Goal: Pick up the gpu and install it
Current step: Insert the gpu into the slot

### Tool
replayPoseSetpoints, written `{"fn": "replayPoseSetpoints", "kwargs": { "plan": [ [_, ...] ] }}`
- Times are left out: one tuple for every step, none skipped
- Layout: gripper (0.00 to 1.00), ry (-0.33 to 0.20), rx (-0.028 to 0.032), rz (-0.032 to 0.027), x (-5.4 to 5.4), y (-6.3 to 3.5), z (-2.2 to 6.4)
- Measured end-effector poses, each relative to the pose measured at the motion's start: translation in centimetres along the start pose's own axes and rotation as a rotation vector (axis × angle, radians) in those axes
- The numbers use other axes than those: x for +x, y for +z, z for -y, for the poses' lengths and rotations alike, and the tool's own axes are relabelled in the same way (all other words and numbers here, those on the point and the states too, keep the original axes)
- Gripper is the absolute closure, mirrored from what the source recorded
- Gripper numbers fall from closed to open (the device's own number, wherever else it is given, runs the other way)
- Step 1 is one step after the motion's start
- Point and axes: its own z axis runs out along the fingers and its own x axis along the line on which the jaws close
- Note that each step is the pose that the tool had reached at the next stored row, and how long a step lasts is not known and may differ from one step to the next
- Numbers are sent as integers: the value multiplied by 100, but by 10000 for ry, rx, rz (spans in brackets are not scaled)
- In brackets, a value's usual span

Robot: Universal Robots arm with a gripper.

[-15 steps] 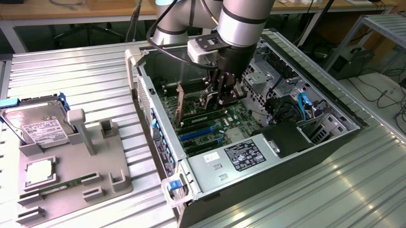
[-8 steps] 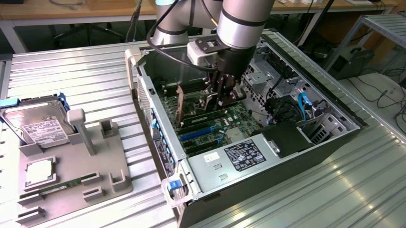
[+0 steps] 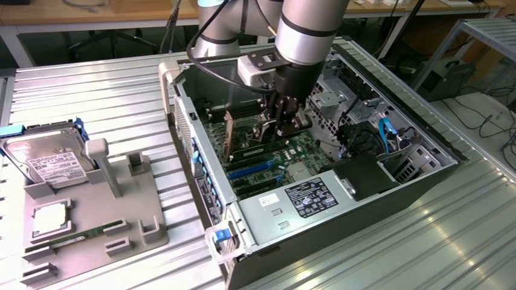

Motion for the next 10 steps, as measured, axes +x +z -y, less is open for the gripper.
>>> {"fn": "replayPoseSetpoints", "kwargs": {
  "plan": [
    [73,1,0,1,0,3,0],
    [73,0,1,2,0,8,0],
    [73,0,1,2,0,12,0],
    [73,0,1,2,0,17,0],
    [73,2,1,1,1,24,0],
    [73,8,1,1,1,34,0],
    [73,13,1,2,1,41,-1],
    [73,23,1,1,1,47,0],
    [73,32,2,1,1,53,-1],
    [73,52,2,1,2,61,-2]
  ]
}}
